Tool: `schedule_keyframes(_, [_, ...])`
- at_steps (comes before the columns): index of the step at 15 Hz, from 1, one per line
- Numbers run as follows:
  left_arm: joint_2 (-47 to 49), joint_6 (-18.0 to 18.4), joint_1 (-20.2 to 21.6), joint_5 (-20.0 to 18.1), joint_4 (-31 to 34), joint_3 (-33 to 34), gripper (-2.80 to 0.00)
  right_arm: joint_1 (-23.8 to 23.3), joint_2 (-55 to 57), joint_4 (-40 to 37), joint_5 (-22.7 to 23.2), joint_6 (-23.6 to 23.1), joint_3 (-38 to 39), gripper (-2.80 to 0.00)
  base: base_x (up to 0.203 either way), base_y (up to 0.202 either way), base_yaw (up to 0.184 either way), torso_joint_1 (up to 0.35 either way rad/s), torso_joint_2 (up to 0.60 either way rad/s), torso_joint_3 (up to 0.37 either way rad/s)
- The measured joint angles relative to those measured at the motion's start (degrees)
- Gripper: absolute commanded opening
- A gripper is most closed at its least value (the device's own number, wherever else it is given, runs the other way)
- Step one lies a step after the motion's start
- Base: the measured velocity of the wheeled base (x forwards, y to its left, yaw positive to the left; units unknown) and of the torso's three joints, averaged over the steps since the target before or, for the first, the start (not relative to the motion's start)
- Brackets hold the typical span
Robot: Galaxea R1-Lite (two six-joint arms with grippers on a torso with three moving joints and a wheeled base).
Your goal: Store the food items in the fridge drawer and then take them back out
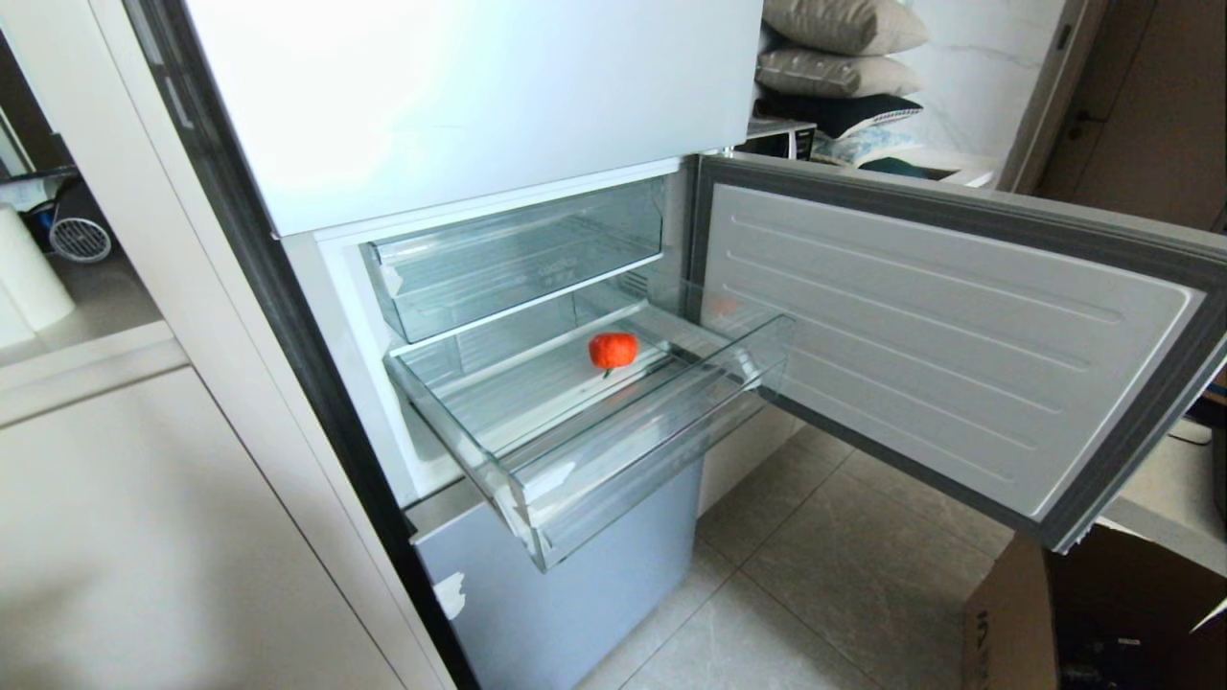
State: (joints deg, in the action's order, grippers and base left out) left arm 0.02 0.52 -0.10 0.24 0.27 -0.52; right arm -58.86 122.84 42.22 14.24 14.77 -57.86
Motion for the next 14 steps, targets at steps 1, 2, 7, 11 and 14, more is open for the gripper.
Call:
schedule_keyframes(1, [0.00,0.00,0.00,-0.02,0.00,0.00,-2.80,-0.07,-0.27,-0.02,-0.01,0.07,0.25,0.00,0.000,0.000,0.000,0.000,0.00,0.000])
schedule_keyframes(2, [0.00,0.00,0.00,0.00,0.00,0.00,-2.80,-0.14,-0.65,-0.05,-0.01,0.29,0.57,0.00,0.000,0.000,0.000,0.000,0.00,0.000])
schedule_keyframes(7, [0.00,0.00,0.00,0.00,0.00,0.00,-2.80,-0.18,-8.34,-0.02,1.00,1.01,4.64,0.00,0.000,0.000,0.000,0.000,0.00,0.000])
schedule_keyframes(11, [0.00,0.00,0.00,0.00,0.00,0.00,-2.80,-0.08,-19.77,-0.15,5.94,1.18,12.30,-2.80,0.000,0.000,0.000,0.000,0.00,0.000])
schedule_keyframes(14, [0.00,0.00,0.00,0.00,0.00,0.00,-2.80,0.65,-29.02,-0.35,10.79,1.13,18.65,-2.80,0.000,0.000,0.000,0.000,0.00,0.000])
